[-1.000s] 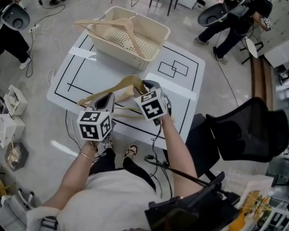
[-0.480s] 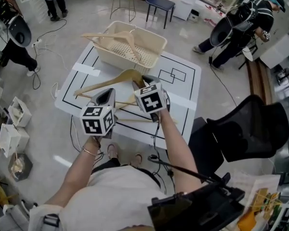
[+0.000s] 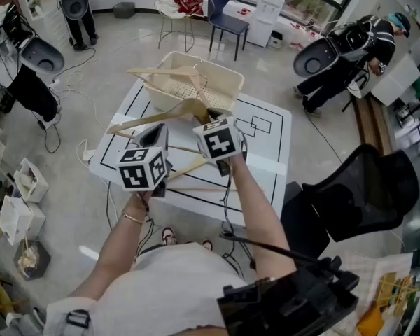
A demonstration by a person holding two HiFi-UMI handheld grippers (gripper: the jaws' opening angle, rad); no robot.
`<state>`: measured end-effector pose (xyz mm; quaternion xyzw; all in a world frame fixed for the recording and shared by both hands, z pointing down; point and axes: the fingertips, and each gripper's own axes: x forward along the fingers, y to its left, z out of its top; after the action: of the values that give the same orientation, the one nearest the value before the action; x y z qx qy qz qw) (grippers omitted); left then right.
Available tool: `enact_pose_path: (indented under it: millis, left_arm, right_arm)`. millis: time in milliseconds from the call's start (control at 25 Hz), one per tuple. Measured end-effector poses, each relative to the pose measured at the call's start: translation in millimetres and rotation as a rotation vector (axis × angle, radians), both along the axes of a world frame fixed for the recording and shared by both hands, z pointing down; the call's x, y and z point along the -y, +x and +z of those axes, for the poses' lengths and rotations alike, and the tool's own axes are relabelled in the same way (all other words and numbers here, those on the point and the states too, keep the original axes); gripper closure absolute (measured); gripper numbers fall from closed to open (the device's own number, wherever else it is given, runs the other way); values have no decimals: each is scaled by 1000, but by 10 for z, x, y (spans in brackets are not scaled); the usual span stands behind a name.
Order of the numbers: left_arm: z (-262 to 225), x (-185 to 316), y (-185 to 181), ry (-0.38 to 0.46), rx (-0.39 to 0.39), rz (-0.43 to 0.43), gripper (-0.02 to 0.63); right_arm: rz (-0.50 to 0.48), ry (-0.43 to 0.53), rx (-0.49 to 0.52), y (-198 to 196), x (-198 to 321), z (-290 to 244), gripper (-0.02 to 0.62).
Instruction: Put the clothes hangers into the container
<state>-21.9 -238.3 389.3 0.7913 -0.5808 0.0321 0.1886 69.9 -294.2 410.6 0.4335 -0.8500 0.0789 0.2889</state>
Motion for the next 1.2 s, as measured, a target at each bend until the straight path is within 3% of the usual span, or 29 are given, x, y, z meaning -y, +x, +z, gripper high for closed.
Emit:
enact_pose_path:
  millis: [320, 520, 960, 1200]
  left_arm:
    - [-386, 338, -353, 76, 23, 48, 606]
    - [-544, 563, -509, 101, 19, 77, 606]
    - [-539, 1020, -446, 104, -13, 78, 606]
    - [-670, 1371, -374, 126, 17, 74, 606]
  right_arm:
    - [62, 47, -2, -339, 312, -388, 419]
    - [110, 64, 47, -523, 488, -566, 419]
    - [130, 102, 48, -456, 909, -705, 419]
    - [122, 89, 91, -475, 1277, -793, 419]
